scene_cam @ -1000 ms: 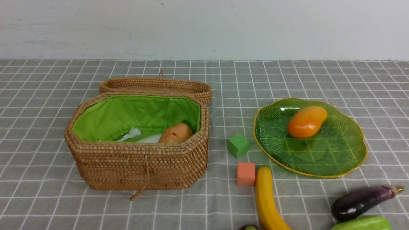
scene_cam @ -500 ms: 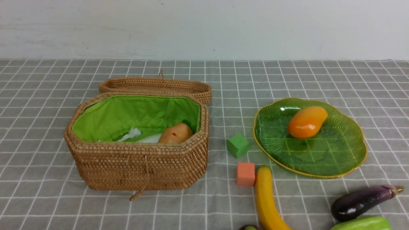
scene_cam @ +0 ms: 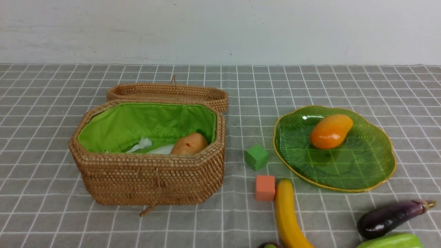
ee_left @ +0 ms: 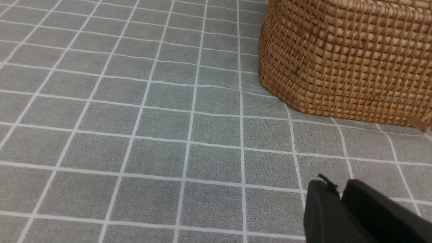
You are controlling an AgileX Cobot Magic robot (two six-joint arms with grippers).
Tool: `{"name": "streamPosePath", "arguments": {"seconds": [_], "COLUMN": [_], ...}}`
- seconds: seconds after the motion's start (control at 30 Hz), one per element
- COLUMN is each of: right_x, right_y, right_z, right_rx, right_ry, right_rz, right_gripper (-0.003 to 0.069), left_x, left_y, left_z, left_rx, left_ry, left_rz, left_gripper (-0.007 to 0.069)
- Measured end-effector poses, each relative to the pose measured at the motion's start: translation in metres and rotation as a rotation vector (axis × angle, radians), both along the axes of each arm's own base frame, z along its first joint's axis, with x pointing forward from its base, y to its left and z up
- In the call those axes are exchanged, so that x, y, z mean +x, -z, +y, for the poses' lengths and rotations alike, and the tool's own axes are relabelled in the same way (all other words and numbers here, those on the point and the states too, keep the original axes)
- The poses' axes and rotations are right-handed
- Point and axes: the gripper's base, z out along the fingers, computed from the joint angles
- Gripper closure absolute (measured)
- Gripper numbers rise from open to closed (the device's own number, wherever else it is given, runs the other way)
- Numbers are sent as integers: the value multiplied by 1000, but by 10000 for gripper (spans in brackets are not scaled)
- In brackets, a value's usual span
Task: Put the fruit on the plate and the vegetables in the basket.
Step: Take a chayote with your right arm and place it on the basket on the left.
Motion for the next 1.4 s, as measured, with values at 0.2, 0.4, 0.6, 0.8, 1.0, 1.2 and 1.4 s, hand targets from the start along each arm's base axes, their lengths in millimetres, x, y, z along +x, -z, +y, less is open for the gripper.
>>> {"name": "streamPosePath", "arguments": {"seconds": [0.2,0.4,0.6,0.8,1.0,1.2,1.4], "right_x": [20,39,58,73,66,62,56], "right_y": [20,53,73,68,87,103,122], "right_z": [51,111,99,51,21,17,14], "right_rx": [9,0,-136,-106,322,451,474], "right_ry": [-458,-842,-848,-474,246,443,498], "right_rz": [103,177,364,586,796,779,750], "right_gripper": [417,361,255,159,133,132,131], "left_x": [0,0,0,0,0,0,0], "left_y": [0,0,0,0,0,0,0], "left_z": [0,0,0,0,0,0,0], "left_rx": [0,0,0,0,1,1,2], "left_ry": [0,0,0,0,0,0,0], "left_rz": [-1,-1,-2,-2,-2,-2,-2], "left_gripper": [540,533,531,529,525,523,519]}}
